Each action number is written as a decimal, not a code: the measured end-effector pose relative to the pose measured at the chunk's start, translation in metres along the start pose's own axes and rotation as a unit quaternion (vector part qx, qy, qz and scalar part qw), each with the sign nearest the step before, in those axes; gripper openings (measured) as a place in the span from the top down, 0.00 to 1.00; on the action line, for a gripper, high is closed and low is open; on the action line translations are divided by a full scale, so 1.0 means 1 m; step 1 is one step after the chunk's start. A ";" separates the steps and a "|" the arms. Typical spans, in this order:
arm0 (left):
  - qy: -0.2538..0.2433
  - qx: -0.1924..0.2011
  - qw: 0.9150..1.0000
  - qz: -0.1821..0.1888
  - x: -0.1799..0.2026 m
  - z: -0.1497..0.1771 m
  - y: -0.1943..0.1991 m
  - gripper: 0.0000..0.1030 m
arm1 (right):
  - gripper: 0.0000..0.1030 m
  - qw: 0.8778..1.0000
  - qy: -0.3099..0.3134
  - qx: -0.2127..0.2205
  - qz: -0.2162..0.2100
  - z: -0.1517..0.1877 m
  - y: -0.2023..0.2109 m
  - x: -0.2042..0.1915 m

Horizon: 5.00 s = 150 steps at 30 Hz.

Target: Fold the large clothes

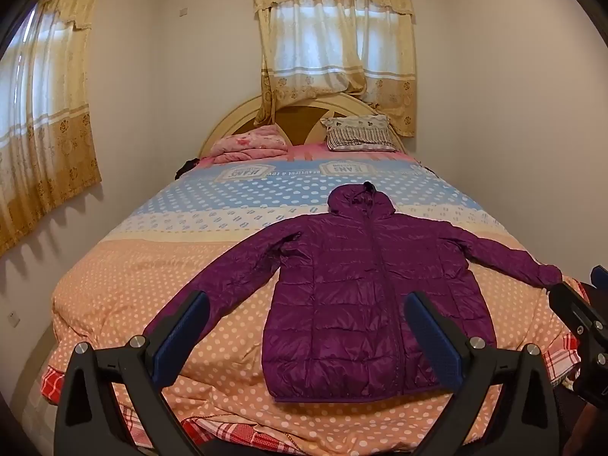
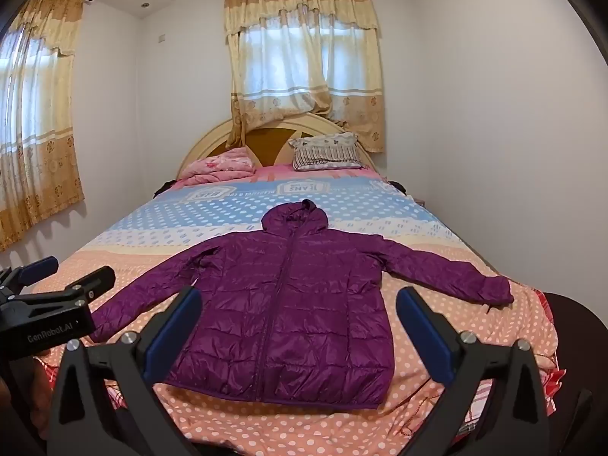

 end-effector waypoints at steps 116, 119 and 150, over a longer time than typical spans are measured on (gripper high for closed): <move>-0.067 -0.053 0.996 -0.019 0.024 0.020 -0.170 0.01 | 0.01 0.982 -0.109 -0.132 0.085 0.084 -0.150 0.150; -0.078 -0.060 0.995 -0.019 0.032 0.014 -0.204 0.01 | 0.09 0.972 -0.130 -0.158 0.118 0.092 -0.173 0.198; -0.072 -0.121 0.985 -0.105 -0.004 0.002 -0.399 0.01 | 0.90 0.952 -0.157 -0.214 0.152 0.074 -0.257 0.302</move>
Point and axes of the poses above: each gripper's, at about its wrist camera, not at the fingertips, and y roughly against the way its jaws point, x to its right, z to its underside, the point moved 3 cm from there along -y, roughly the way its jaws point, and after that the axes turned 11 degrees about y, right-handed, at the moved point
